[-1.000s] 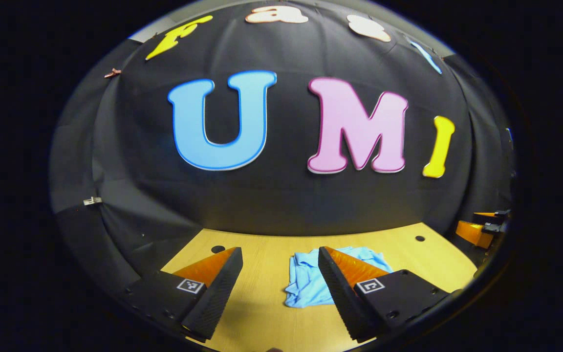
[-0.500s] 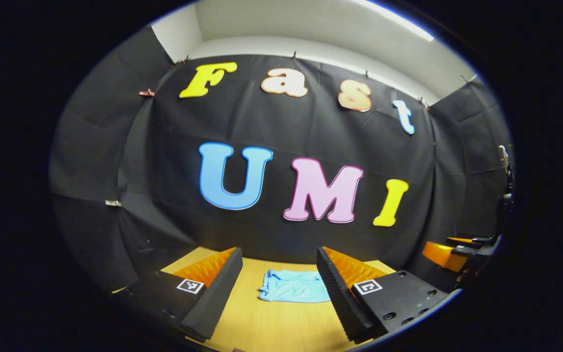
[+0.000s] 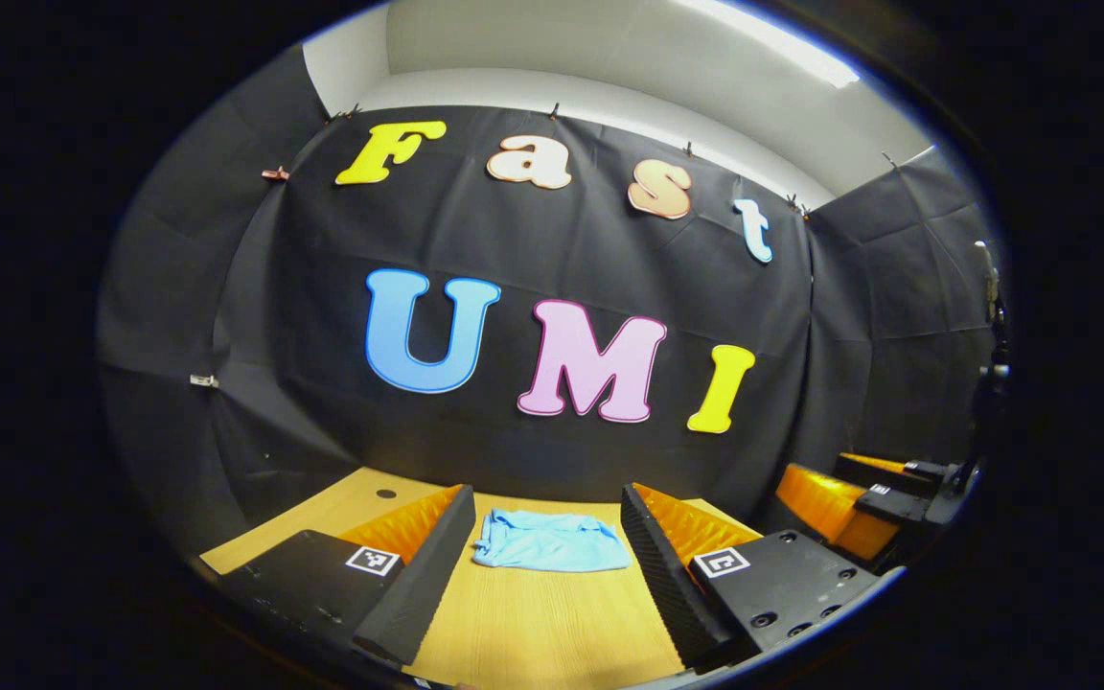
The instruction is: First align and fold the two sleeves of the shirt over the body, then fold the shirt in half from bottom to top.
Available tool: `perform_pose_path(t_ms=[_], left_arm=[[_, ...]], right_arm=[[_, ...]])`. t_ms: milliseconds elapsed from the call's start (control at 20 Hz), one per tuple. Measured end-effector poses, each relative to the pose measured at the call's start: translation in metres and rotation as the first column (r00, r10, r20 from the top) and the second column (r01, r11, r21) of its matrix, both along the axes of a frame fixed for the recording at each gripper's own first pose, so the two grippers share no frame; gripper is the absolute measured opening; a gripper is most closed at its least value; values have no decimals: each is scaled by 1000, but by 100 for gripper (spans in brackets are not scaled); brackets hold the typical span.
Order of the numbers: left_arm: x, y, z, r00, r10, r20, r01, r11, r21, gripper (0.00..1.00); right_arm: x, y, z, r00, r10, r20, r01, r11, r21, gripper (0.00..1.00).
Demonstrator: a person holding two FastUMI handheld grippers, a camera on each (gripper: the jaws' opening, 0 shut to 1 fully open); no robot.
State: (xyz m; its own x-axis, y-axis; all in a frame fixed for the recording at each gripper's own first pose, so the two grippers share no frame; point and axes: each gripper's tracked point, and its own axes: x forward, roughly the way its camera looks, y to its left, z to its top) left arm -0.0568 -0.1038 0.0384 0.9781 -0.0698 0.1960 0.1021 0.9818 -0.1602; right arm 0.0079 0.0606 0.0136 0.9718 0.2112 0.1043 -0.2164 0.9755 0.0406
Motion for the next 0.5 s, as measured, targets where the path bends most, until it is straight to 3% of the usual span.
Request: perform_pose_path(t_ms=[250, 300, 400, 450, 500], left_arm=[[-1, -9, 7, 1000, -1, 20, -1, 998, 62, 96], [0, -8, 9, 1000, 2, 18, -4, 998, 68, 91], [5, 0, 12, 999, 29, 15, -30, 998, 61, 96], [7, 4, 14, 999, 46, 14, -47, 997, 54, 95], [9, 8, 18, 998, 62, 17, -63, 997, 50, 95]], right_arm=[[10, 6, -5, 999, 33, -29, -33, 999, 21, 98], [13, 8, -3, 999, 40, -29, -39, 999, 28, 98], [21, 16, -1, 998, 63, -31, -62, 997, 39, 98], [24, 21, -3, 996, 78, -37, -77, 996, 39, 92], [27, 26, -4, 994, 96, -44, -95, 995, 35, 98]])
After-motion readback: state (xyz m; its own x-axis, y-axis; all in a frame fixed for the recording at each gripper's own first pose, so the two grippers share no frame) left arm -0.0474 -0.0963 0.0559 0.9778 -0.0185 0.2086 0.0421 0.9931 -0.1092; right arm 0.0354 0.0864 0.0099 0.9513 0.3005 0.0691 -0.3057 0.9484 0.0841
